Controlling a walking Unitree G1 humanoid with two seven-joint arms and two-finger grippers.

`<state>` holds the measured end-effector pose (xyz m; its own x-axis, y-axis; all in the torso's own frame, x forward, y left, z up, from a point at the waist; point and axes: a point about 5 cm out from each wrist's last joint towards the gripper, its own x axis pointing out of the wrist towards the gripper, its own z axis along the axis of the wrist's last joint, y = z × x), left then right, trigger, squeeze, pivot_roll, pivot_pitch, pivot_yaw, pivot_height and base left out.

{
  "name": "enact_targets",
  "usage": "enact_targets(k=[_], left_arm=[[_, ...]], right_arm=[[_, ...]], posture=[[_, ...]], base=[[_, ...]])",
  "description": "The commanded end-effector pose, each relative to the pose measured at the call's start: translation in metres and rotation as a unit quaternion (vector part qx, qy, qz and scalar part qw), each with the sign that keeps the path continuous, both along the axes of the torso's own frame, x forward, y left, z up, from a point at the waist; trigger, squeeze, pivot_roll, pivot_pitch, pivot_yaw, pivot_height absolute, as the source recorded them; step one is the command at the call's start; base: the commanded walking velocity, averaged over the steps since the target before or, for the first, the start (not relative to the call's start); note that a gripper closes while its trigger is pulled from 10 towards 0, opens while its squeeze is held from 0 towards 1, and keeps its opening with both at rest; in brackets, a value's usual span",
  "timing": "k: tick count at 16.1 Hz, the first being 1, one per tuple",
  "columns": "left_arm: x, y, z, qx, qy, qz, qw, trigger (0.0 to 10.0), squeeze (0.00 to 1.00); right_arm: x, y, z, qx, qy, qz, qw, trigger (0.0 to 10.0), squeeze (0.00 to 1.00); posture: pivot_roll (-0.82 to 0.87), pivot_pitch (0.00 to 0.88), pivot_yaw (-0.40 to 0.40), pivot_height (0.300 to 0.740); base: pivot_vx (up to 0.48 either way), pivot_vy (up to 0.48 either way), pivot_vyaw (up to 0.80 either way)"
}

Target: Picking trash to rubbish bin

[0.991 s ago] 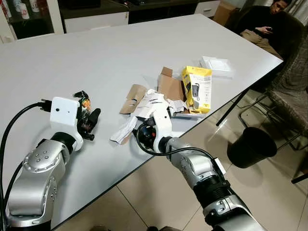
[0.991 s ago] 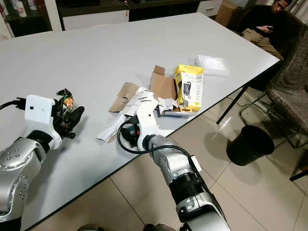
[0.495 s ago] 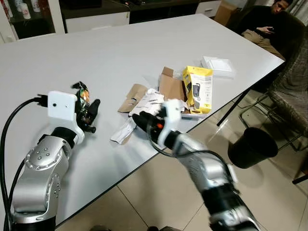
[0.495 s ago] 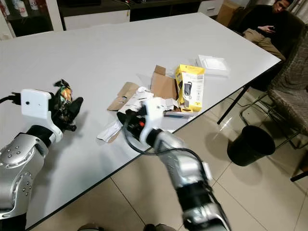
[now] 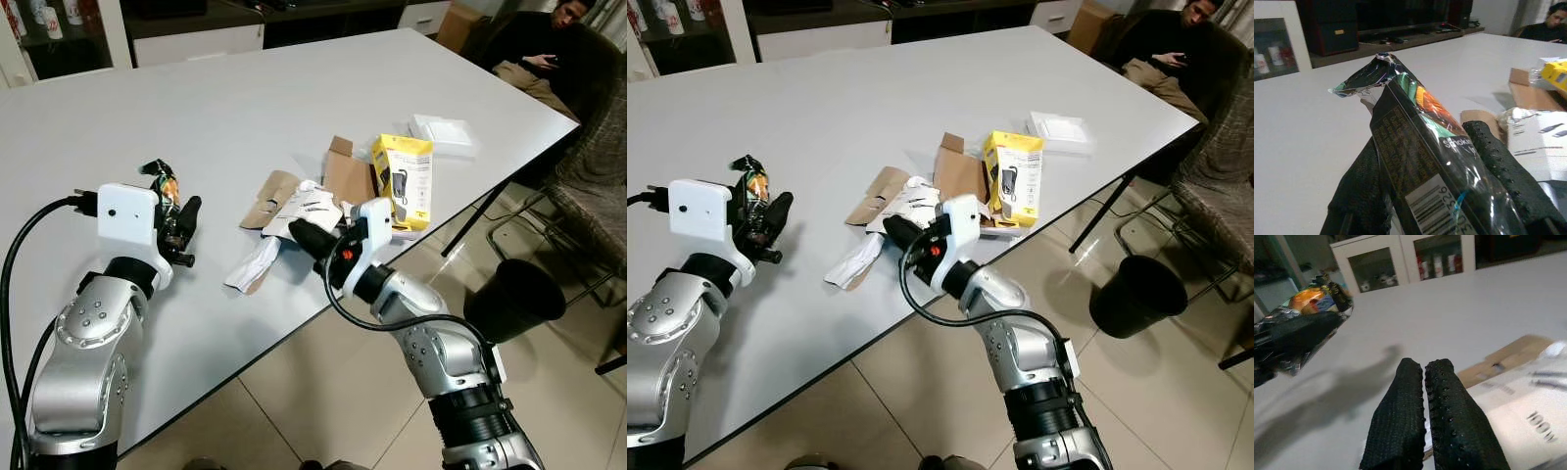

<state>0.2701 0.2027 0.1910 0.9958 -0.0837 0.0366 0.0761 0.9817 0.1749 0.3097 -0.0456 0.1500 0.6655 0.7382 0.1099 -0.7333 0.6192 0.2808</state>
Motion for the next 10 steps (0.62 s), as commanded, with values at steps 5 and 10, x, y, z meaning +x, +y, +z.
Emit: enact_targets(k=[5,10], left_arm=[[-0.003,0.004,-0.006,0.030,0.010,0.018,0.999,10.0,0.00],[-0.003,0.003,-0.008,0.041,0.012,0.020,0.999,10.0,0.00]], right_arm=[[0.029,0.005,0.009,-0.042,-0.005,-0.068,0.997,10.0,1.00],[0.047,0.010,0.016,-0.098,-0.027,-0.066,0.993,10.0,1.00]], posture=[[0.15,0.072,-0.180,0.740],[0.16,0.067,-0.177,0.740]], base=[[0.000,0.000,0.00],[0.000,0.000,0.00]])
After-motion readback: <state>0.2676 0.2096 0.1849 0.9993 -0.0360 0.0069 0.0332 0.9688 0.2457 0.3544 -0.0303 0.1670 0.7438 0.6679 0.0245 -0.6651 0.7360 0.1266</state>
